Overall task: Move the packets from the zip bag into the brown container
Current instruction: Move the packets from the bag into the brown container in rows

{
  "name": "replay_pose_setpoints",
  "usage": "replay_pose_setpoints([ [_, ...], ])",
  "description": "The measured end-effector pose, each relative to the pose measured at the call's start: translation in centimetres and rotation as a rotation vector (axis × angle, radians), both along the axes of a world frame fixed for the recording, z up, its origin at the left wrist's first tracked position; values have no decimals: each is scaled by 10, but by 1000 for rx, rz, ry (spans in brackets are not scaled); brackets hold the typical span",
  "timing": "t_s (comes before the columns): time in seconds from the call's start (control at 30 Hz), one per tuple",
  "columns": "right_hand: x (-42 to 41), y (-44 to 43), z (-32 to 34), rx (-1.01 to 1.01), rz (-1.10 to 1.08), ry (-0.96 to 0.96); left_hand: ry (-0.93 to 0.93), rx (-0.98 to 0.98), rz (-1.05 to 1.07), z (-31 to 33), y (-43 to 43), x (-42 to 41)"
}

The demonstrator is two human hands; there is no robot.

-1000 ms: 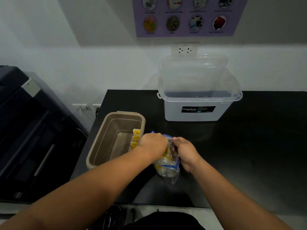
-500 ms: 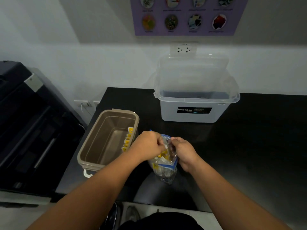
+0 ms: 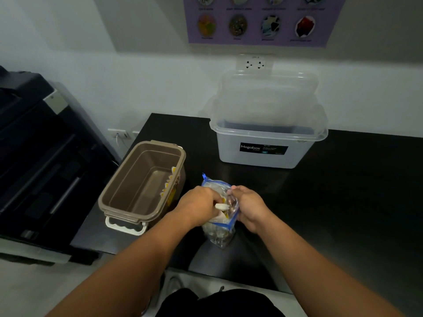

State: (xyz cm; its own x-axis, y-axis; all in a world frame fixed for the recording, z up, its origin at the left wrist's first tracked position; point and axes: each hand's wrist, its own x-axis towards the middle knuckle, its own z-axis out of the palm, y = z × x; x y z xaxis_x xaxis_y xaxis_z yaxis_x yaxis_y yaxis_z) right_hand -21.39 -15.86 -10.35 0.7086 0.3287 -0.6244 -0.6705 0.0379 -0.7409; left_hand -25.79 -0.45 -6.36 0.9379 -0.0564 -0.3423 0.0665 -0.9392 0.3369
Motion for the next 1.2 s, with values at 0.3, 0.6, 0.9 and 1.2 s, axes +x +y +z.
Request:
replay_pose_setpoints([
  [0.3, 0, 2, 1, 12, 8, 8, 14, -400, 240, 6, 11, 0],
  [0.6, -1, 20, 1, -10, -96, -41, -215, -308, 231, 23, 29, 7],
  [0.9, 3, 49, 1, -118, -199, -49, -233, -549, 378, 76, 130, 18],
  [1.2, -3, 78, -6, -239, -290, -172, -13, -98, 17, 52, 183, 18],
])
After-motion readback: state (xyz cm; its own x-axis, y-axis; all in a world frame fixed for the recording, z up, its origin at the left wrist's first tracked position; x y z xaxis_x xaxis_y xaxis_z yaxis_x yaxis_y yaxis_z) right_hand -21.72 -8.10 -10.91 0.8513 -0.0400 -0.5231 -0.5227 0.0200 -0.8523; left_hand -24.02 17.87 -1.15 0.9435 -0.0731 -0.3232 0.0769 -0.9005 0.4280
